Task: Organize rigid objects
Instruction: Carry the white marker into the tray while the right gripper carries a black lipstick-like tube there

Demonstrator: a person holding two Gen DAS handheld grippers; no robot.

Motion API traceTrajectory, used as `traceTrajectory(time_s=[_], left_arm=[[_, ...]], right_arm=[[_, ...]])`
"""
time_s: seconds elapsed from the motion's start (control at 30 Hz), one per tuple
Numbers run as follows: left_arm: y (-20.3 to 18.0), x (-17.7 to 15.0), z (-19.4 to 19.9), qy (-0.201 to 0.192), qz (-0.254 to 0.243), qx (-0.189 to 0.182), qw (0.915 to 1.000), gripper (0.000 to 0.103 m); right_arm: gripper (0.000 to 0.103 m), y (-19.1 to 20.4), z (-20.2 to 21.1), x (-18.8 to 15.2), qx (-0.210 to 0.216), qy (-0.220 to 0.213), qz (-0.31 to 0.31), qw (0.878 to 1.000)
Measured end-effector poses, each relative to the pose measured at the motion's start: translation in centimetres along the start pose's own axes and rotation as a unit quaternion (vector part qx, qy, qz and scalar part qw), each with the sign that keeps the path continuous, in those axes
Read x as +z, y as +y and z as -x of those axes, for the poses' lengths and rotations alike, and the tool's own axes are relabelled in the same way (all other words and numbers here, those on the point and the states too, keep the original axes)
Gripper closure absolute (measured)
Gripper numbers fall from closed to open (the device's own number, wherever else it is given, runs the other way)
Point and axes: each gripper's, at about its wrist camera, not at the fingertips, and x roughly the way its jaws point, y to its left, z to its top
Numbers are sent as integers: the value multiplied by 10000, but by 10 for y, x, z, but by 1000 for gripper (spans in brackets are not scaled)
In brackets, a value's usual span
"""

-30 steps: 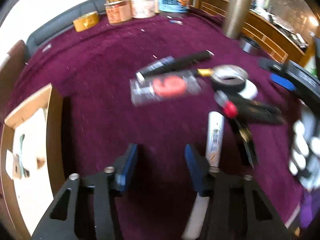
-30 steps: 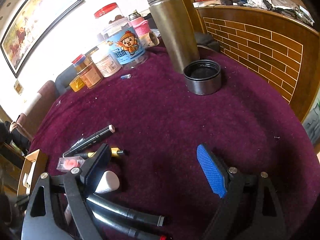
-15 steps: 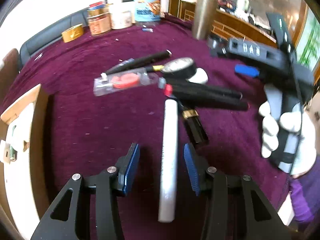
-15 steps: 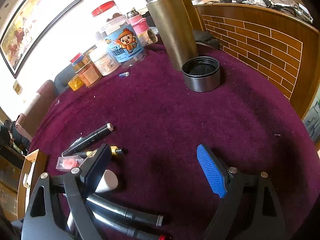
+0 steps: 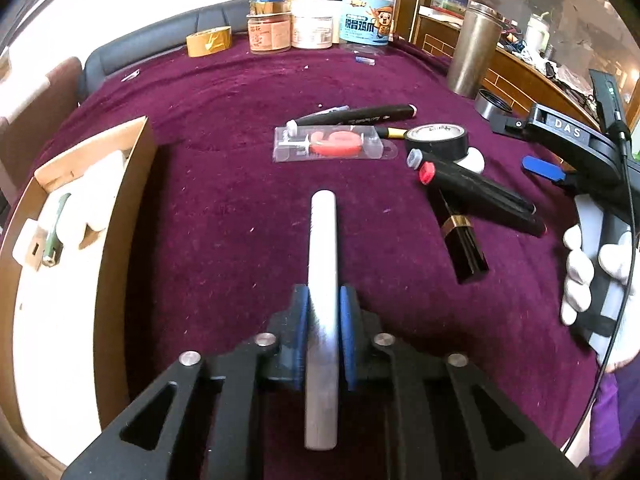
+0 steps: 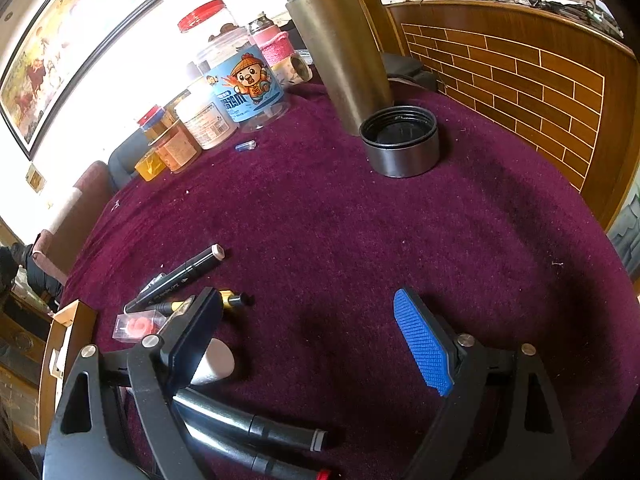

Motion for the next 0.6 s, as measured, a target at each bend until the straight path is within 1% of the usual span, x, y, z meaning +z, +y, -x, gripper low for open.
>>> traceTrajectory(time_s=[0.03, 0.07, 0.1, 0.13, 0.17, 0.2, 0.23, 0.3, 0.4, 0.47, 0.53, 0.6], left_arm=[[-6, 0, -1, -19, -66, -58, 10000, 69], [-9, 0, -2, -27, -128, -119, 9998, 53], [-14, -3, -1, -47, -186, -113, 9998, 46], [-18, -4, -2, -80, -264, 2, 9996, 46], [-22, -4, -3, -99, -348, 91, 9993, 50], [-21, -6, 0, -168, -307, 26, 9994, 76], [-18, -7, 1, -210, -216, -64, 9995, 91], [-6, -11, 6, -201, 96, -362, 9991, 92], [11, -20, 22, -368, 412, -551, 9969, 92], [24, -27, 41, -580, 629, -740, 9936, 92], [36, -36, 64, -857, 782, -804, 9900, 92], [49, -41, 82, -1048, 897, -877, 9866, 92]], right_arm=[[15, 0, 0, 0, -11, -8, -8, 10000], [15, -1, 0, 0, -21, -16, -19, 10000], [15, -2, 0, 0, -24, -19, -36, 10000], [15, -3, 0, 1, -26, -9, -54, 10000], [15, -3, -1, 1, -39, 5, -76, 10000], [15, -4, -1, 1, -46, 11, -89, 9999], [15, -5, -2, 1, -48, 18, -104, 9999], [15, -5, -2, 1, -59, 20, -114, 9999], [15, -5, -2, 0, -87, 13, -110, 9999], [15, -6, -2, 1, -90, 21, -142, 9999], [15, -9, -6, 2, -74, 122, -214, 9997], [15, -8, -5, 4, -87, 247, -152, 9995]])
